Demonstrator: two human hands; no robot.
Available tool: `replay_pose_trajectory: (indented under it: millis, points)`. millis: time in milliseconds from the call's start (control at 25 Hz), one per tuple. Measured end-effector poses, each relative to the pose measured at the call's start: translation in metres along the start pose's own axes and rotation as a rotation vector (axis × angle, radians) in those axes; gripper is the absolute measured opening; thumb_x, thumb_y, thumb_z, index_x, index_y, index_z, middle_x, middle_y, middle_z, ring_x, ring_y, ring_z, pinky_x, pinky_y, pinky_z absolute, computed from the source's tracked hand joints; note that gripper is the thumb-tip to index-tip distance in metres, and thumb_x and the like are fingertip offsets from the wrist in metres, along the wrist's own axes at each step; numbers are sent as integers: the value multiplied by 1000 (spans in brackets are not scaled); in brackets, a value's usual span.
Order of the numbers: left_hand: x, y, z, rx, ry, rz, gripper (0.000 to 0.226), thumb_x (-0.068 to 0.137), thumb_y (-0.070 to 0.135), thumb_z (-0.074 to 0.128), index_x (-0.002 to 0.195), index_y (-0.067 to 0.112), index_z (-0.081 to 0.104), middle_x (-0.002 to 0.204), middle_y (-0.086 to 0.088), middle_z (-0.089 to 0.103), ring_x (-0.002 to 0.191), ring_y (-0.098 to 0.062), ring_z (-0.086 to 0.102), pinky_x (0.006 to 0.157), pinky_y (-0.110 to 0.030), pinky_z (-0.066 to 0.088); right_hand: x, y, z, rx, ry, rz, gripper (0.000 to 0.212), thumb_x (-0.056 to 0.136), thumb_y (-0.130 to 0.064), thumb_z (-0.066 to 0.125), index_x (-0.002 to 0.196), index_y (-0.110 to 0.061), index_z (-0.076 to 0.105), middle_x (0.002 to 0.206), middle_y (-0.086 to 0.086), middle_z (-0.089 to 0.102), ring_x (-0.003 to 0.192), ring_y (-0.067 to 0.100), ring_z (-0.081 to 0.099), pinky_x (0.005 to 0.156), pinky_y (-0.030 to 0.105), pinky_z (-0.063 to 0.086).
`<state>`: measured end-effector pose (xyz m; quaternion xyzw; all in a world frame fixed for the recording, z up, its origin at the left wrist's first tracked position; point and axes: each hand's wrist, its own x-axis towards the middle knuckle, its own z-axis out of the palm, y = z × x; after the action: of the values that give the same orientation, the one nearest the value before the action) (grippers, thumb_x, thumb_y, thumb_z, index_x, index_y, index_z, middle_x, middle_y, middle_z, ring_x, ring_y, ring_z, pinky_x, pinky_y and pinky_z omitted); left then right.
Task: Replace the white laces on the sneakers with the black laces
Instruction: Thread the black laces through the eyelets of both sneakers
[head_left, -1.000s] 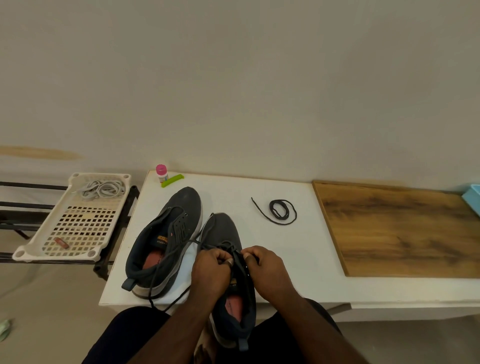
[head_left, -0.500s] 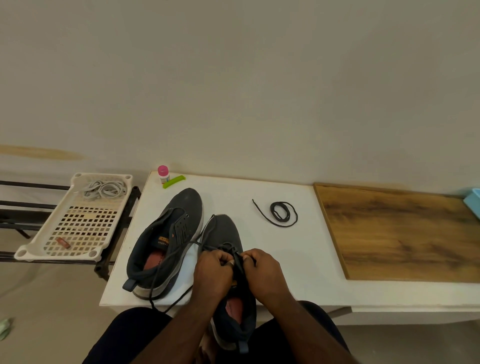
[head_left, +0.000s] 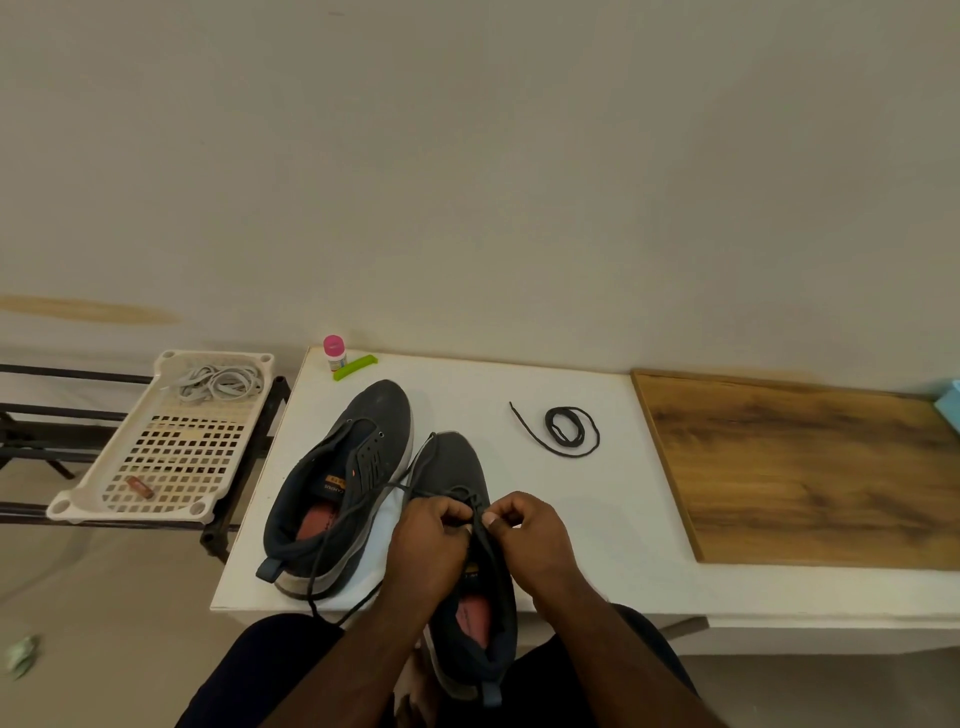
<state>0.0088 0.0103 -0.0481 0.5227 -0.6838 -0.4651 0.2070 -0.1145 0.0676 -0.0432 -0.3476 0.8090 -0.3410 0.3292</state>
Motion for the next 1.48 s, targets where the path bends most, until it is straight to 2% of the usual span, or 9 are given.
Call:
replay_pose_trajectory:
  millis: [120,200,280,400,600,920,1160,1320,1480]
  points:
    - [-2,-1,-5,-62,59,-12,34,77,3,67,89,34,58,108,1,56,81,-8,65,79,-29,56,-4,-1,1,70,71,1,17,97,-11,43,87,-21,52,85,3,67,76,25,69,70,42,61]
    - [-4,-1,-7,-75,68,-11,34,77,3,68,90,32,57,109,0,52,79,-8,65,77,-30,58,-5,-1,-3,169,104,21,18,100,-9,38,90,-18,50,89,6,67,72,26,70,64,38,62]
    - [-5,-2,-7,-71,54,3,30,78,4,68,89,30,59,102,1,59,79,-7,65,73,-24,56,-8,-1,-6,235,96,32,10,101,-13,48,97,-19,55,90,6,69,70,20,70,61,31,61]
    - [-7,0,-12,-23,-12,36,26,80,3,66,88,28,63,94,5,65,83,-5,63,70,-15,50,-5,1,-7,170,9,-7,5,95,-19,65,94,-19,70,84,1,73,73,17,72,69,37,63]
    - [-17,-3,-19,185,-127,103,30,79,21,72,106,32,64,109,13,54,99,-3,56,84,-15,45,-3,-3,-5,210,24,82,11,97,-13,54,90,-15,62,85,8,71,74,26,73,67,41,63]
    - [-26,-4,-20,203,-99,204,36,82,9,61,108,35,60,109,13,49,98,0,51,80,-7,39,-5,-1,-6,143,-15,-24,9,94,-18,65,87,-21,70,78,-1,73,70,19,72,68,42,63]
    - [-24,-7,-20,248,-145,280,48,86,8,58,121,41,62,111,16,44,104,0,47,83,-1,34,-2,-5,-6,245,32,85,10,102,-20,50,94,-17,54,88,9,70,76,32,72,62,39,63]
    - [-22,-10,-20,228,-173,281,48,84,11,62,119,43,60,112,15,44,107,-4,48,92,-14,42,-1,-2,-11,168,-58,3,6,95,-23,66,93,-17,67,89,1,72,80,20,72,67,35,63]
    - [-18,-12,-23,216,-194,286,48,84,12,63,119,44,60,112,15,46,103,-1,49,82,-5,38,5,3,-5,20,15,-44,9,98,-23,59,91,-21,63,87,-3,70,79,14,70,77,37,61]
